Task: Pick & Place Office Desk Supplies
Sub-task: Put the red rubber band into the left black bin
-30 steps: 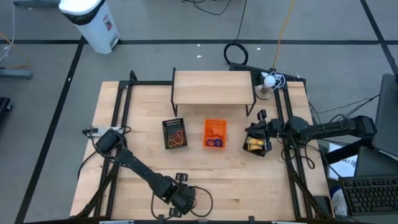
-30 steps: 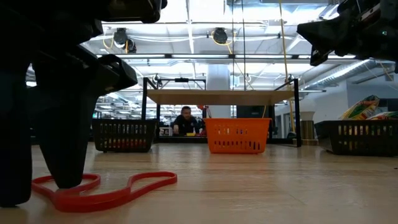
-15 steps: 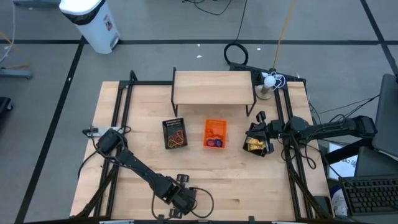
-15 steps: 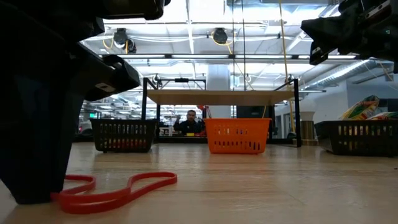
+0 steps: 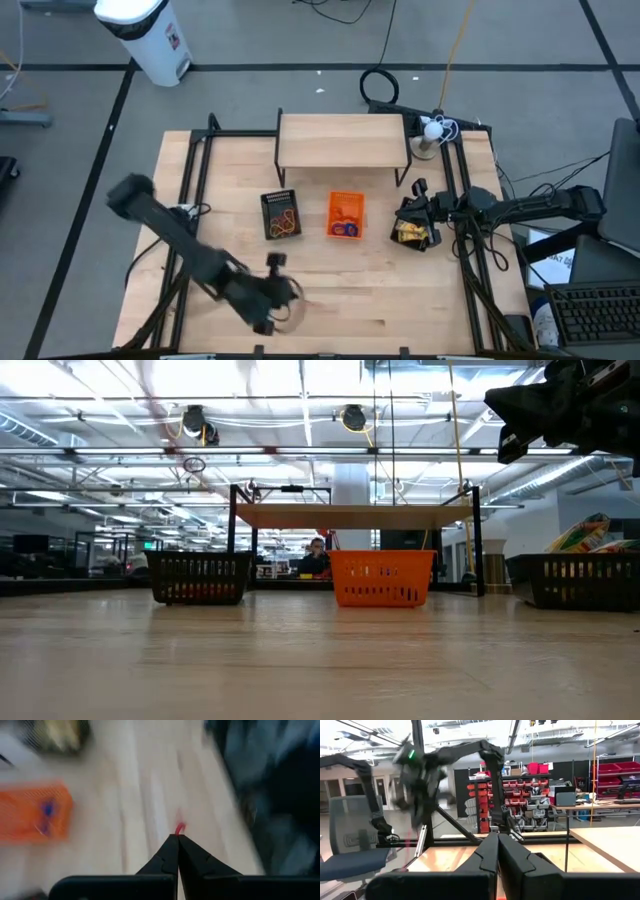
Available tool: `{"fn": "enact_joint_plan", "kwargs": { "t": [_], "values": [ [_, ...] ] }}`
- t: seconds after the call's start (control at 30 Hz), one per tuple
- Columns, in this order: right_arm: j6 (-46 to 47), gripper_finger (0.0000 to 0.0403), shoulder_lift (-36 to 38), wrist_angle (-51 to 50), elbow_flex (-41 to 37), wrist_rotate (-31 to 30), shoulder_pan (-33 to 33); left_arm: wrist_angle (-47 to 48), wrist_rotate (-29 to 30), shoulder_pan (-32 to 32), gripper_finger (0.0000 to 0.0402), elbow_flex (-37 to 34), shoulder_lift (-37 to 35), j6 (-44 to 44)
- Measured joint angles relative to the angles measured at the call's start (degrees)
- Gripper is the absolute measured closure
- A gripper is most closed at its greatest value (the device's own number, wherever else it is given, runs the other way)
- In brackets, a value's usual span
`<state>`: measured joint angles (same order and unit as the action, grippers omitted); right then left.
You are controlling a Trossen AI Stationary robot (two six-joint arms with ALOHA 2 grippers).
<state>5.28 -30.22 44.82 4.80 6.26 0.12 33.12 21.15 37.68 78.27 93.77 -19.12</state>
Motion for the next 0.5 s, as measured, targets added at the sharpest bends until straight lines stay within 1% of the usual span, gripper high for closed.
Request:
{"fn": "enact_joint_plan", "kwargs": {
  "t": [0.1,0.13,0.23,0.4,0.5],
  "values": [
    [0.04,0.0399,0.0,0.13,0.0,0.0,0.0,-3.35,3.53,-0.08,0.04,-4.56,-8.98,-0.03],
    [0.04,0.0399,0.0,0.07,0.0,0.0,0.0,-4.01,4.96,0.04,0.04,-6.92,-11.66,-0.05],
    [0.04,0.0399,-0.02,-0.31,0.0,0.0,0.0,-9.49,6.66,0.34,0.0401,-14.88,-18.68,0.94],
    [0.01,0.0399,-0.02,-1.03,0.0,0.0,0.0,-20.92,13.82,1.57,0.0401,-30.67,-32.85,2.91],
    [-0.25,0.0399,-0.04,-2.27,0.0,0.0,0.0,-30.95,16.11,2.33,0.0401,-41.21,-40.54,7.19]
  ]
}}
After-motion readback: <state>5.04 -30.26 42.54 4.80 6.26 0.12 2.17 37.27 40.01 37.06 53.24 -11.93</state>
